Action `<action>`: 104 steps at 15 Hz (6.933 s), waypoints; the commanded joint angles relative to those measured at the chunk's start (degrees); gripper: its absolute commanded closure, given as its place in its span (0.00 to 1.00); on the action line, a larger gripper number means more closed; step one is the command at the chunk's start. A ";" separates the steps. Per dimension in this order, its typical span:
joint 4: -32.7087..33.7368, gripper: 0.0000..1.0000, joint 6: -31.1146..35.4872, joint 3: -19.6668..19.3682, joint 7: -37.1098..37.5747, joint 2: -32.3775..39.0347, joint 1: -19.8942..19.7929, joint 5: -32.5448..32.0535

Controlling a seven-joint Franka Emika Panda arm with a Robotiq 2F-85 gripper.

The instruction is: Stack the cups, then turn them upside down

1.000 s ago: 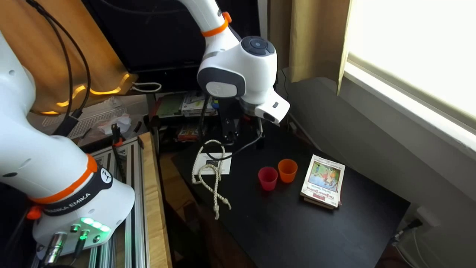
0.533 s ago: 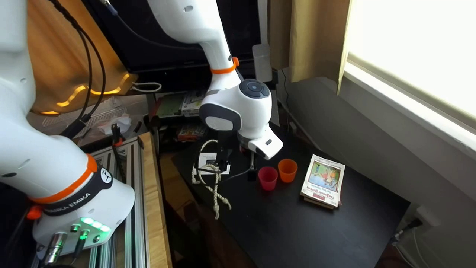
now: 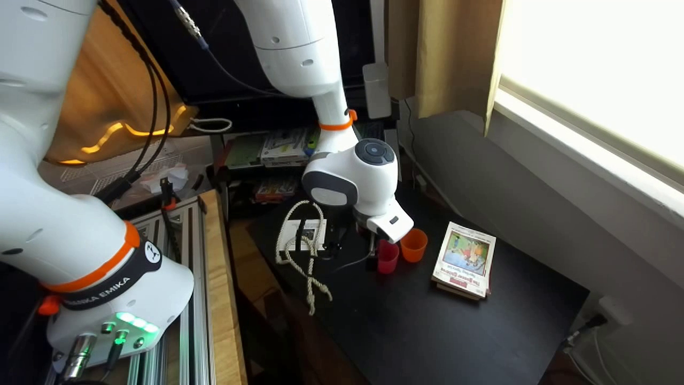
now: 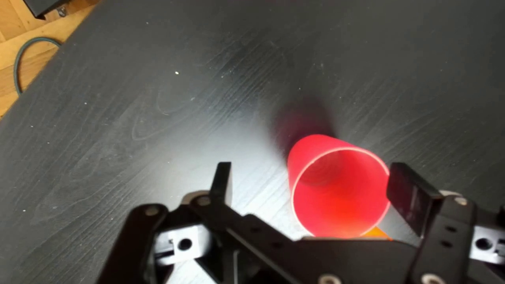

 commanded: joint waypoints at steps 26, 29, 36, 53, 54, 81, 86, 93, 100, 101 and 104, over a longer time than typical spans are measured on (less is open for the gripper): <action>6.14 0.99 3.89 2.53 24.96 8.36 -6.29 -15.04; 1.92 0.99 2.09 1.78 23.89 3.67 -6.18 -16.09; -5.01 0.99 3.67 -1.34 24.71 -7.96 -2.70 -17.42; 5.50 0.99 3.80 4.53 23.47 -1.35 -8.58 -17.83; 5.98 0.99 3.99 4.33 23.36 -0.64 -8.43 -17.99; 16.56 0.00 5.37 3.13 21.93 11.25 -9.22 -20.12; 19.97 0.36 4.12 2.27 22.11 14.09 -8.53 -20.32; 21.24 0.90 1.40 4.11 21.37 14.52 -10.50 -20.39; 17.06 0.98 1.38 0.82 25.24 10.13 -3.14 -19.12; 16.55 0.98 1.35 -0.85 26.66 9.77 -0.53 -18.87; 15.86 0.98 2.42 -7.46 31.41 10.05 8.26 -18.60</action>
